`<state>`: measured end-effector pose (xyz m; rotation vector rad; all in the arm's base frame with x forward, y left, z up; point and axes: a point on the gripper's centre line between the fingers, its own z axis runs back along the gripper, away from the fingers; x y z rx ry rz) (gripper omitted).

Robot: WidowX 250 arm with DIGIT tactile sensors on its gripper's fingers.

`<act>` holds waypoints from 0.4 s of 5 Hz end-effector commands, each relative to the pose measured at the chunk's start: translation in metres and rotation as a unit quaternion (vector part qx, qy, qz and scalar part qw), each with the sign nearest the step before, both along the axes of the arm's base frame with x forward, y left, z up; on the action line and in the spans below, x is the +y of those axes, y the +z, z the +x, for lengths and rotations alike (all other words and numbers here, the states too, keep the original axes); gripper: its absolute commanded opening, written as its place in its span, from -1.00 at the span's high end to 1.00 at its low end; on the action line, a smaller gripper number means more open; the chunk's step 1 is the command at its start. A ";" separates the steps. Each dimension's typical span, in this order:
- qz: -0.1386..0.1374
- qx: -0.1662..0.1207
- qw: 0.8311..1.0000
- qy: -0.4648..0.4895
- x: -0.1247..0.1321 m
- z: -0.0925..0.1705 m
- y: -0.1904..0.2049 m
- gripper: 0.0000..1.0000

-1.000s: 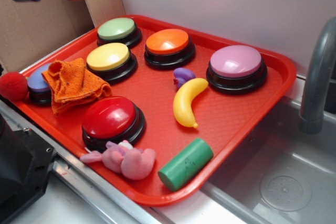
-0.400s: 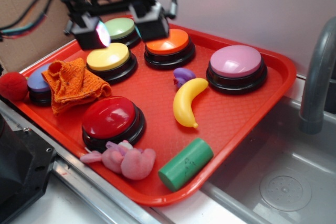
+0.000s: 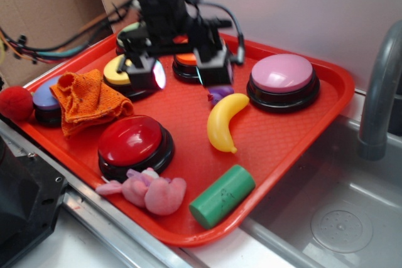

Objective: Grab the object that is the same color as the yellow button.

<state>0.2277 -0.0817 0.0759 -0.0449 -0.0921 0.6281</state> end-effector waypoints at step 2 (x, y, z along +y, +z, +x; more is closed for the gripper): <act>0.012 -0.024 0.999 -0.047 -0.021 0.026 -0.038 -1.00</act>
